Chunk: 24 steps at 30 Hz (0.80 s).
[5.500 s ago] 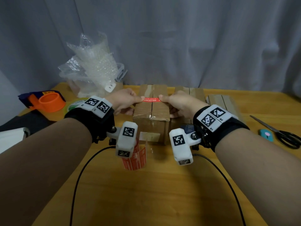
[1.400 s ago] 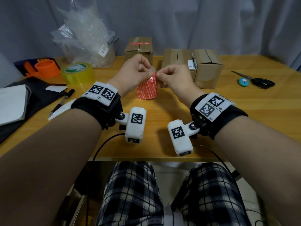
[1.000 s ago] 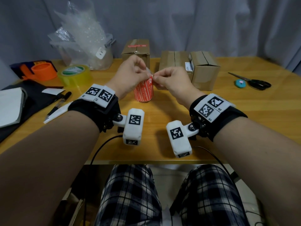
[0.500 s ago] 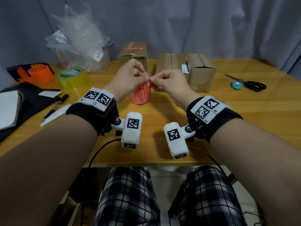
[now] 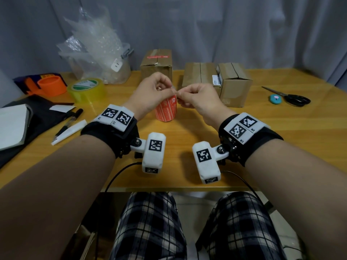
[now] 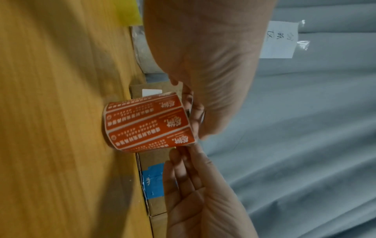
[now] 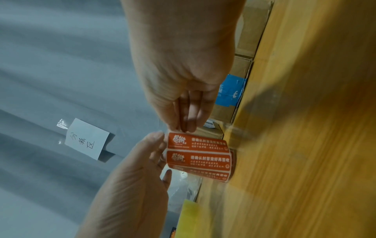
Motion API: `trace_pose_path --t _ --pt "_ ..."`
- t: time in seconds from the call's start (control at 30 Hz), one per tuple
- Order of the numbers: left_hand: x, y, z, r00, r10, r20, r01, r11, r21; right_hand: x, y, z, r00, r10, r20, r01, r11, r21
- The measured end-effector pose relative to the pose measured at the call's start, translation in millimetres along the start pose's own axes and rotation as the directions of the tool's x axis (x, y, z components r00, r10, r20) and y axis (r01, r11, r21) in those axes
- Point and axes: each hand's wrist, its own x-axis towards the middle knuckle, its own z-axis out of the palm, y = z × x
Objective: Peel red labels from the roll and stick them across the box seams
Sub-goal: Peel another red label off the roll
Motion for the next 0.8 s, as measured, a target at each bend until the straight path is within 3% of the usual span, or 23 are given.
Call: trace_pose_path --t 0.13,0.2,0.4,0.6,0.8 --pt "-1 3 0 0.994 0.012 -0.113 0.040 0.893 0.449 -1 -2 0 1.000 -0.001 -0.030 0.000 1.000 -0.020" --pt "-1 8 1 0.990 0.038 -0.134 0.036 0.864 0.503 -3 -5 0 0.999 0.003 -0.038 -0.003 1.000 -0.020" --pt "1 4 2 0.983 -0.010 -0.182 0.086 0.907 0.412 -5 -9 -1 0.996 0.040 -0.076 -0.040 0.999 0.001" --pt "-2 -7 0 0.965 -0.179 -0.192 0.214 0.960 0.181 -8 -4 -7 0.981 0.096 -0.167 -0.097 0.995 0.001" --pt "3 -18 -7 0.944 -0.219 -0.246 0.249 0.964 0.097 -5 0 -20 0.934 0.211 -0.289 -0.190 0.977 0.102"
